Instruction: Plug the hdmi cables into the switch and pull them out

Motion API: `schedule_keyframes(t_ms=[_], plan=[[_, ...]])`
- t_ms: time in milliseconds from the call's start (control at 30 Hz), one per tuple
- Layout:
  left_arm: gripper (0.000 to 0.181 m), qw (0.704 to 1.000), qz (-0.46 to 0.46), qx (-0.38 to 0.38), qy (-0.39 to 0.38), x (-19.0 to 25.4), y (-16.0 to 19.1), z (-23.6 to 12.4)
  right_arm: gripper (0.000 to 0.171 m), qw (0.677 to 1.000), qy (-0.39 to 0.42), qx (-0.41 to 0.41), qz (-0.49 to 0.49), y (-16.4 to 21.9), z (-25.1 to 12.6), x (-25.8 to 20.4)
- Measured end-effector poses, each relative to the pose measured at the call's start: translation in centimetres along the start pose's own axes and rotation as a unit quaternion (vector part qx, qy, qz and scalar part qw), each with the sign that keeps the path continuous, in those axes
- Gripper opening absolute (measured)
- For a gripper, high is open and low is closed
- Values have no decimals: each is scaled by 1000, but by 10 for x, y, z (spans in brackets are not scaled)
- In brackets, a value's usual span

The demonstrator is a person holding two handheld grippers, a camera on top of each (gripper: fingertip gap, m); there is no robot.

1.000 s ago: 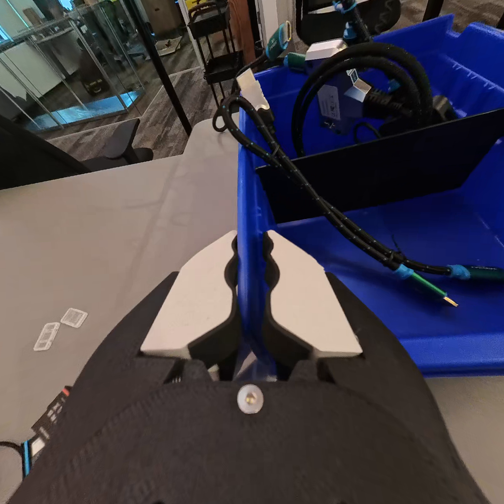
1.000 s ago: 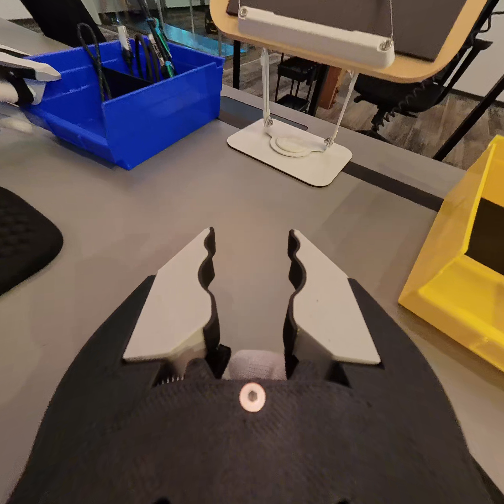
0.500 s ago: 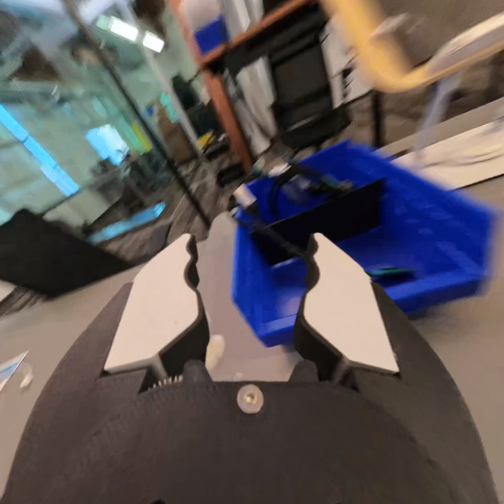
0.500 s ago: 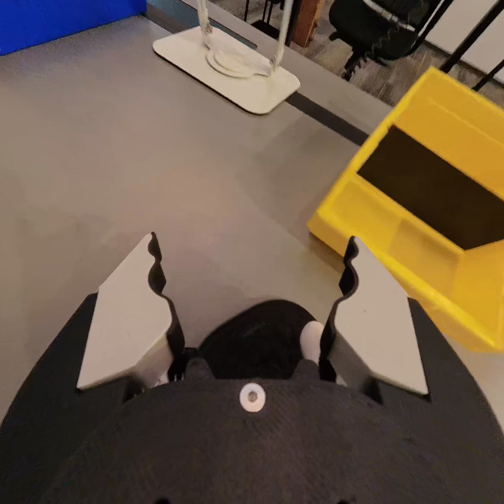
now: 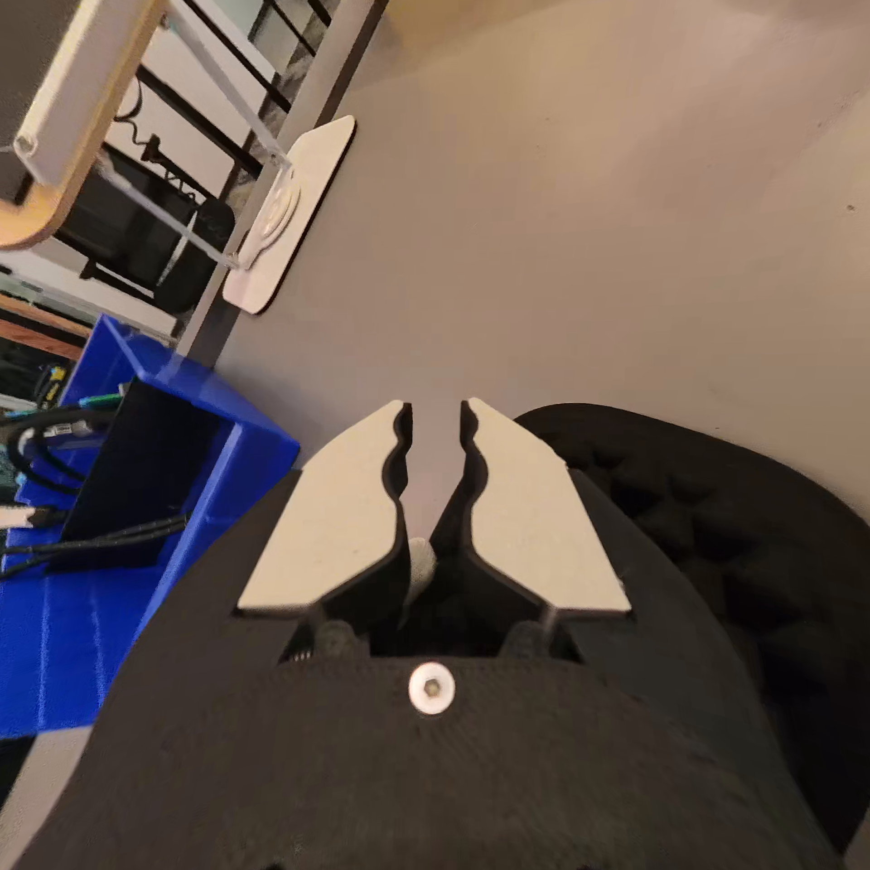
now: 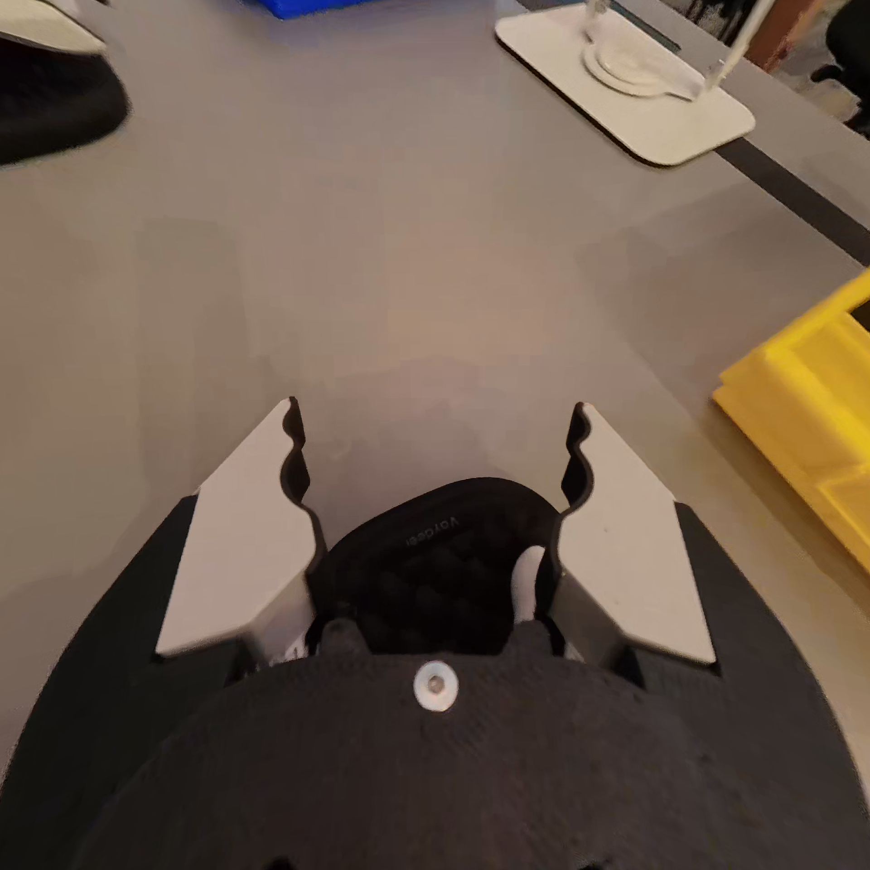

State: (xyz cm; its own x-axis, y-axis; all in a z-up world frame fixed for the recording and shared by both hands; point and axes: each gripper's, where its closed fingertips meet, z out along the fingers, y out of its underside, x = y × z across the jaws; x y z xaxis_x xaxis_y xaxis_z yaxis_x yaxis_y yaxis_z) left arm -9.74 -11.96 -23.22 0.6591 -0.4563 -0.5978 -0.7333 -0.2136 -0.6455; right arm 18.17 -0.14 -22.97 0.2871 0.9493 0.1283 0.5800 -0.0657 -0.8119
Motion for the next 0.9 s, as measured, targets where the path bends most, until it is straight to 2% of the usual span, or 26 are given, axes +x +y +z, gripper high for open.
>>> schedule_keyframes(t_ms=[133, 200, 267, 333, 467, 567, 633, 700, 767, 833, 900], plan=[[22, 1000, -6, -2, 3, 4, 5, -13, 116, 999, -30, -5, -16, -4, -3, -45], [36, 999, -40, 3, 8, -5, 1, -14, 117, 999, -27, -8, -14, -14, -5, -49], [37, 995, -94, 32, -7, -29, -19, -11, 119, 999, -16, 28, -17, -48, -6, -42], [35, 988, -132, 72, -22, -56, -54, 0, 118, 997, -13, 69, -41, -95, 1, -32], [42, 977, -173, 121, -32, -102, -120, 61, 108, 976, -12, 175, -130, -200, 29, -5], [43, 972, -184, 130, -73, -143, -157, 116, 91, 961, 11, 210, -181, -249, 62, 32], [43, 962, -221, 135, -88, -164, -168, 154, 81, 953, 1, 253, -168, -271, 80, 49], [43, 950, -275, 123, -86, -174, -166, 185, 61, 942, -17, 303, -144, -280, 93, 63], [38, 944, -284, 100, -133, -186, -147, 212, 55, 941, 12, 327, -87, -274, 109, 95], [40, 932, -333, 77, -120, -178, -124, 239, 47, 937, 23, 350, -7, -255, 124, 122], [42, 938, -322, 36, -123, -169, -102, 257, 46, 936, 52, 347, 35, -226, 141, 140]])
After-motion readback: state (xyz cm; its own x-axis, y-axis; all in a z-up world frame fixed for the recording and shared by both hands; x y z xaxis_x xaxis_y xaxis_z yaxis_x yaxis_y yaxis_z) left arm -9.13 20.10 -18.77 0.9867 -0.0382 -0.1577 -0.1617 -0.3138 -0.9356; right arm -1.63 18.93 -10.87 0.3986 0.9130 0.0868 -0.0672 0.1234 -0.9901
